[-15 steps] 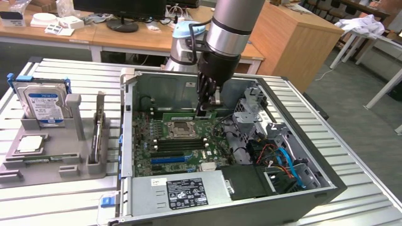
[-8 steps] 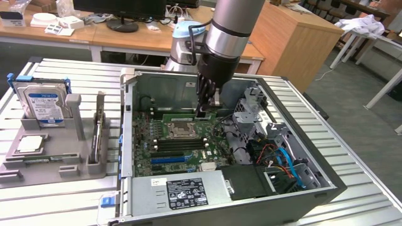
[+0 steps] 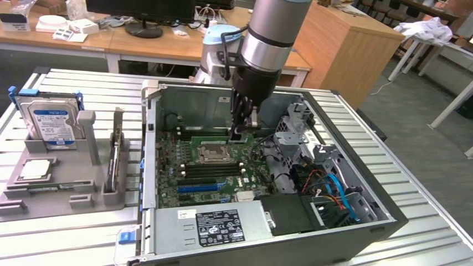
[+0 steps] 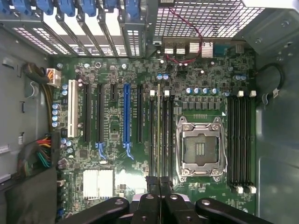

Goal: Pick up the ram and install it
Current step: 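Insert the ram into the slot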

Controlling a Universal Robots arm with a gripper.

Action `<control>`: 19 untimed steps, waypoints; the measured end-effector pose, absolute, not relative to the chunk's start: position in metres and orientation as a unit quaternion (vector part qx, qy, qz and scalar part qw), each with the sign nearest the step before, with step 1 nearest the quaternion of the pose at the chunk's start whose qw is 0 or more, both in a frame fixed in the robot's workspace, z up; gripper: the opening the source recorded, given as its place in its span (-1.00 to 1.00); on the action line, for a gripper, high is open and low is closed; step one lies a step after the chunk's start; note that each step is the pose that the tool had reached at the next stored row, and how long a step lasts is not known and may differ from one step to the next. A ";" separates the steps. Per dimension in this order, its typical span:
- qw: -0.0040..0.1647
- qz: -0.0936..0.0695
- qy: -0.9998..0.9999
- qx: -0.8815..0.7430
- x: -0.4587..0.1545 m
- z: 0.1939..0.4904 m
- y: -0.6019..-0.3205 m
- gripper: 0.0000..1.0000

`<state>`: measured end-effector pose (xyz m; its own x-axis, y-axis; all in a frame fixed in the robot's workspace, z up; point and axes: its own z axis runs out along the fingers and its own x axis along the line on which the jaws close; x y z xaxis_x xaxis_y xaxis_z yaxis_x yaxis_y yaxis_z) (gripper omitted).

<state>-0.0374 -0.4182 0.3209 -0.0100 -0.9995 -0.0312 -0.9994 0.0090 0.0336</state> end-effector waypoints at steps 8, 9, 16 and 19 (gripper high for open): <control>0.001 -0.023 -0.710 0.704 -0.038 0.317 -0.418 -0.77; 0.001 -0.023 -0.710 0.704 -0.038 0.316 -0.418 -0.77; 0.001 -0.023 -0.710 0.704 -0.038 0.313 -0.418 -0.77; 0.001 -0.023 -0.710 0.704 -0.038 0.311 -0.418 -0.77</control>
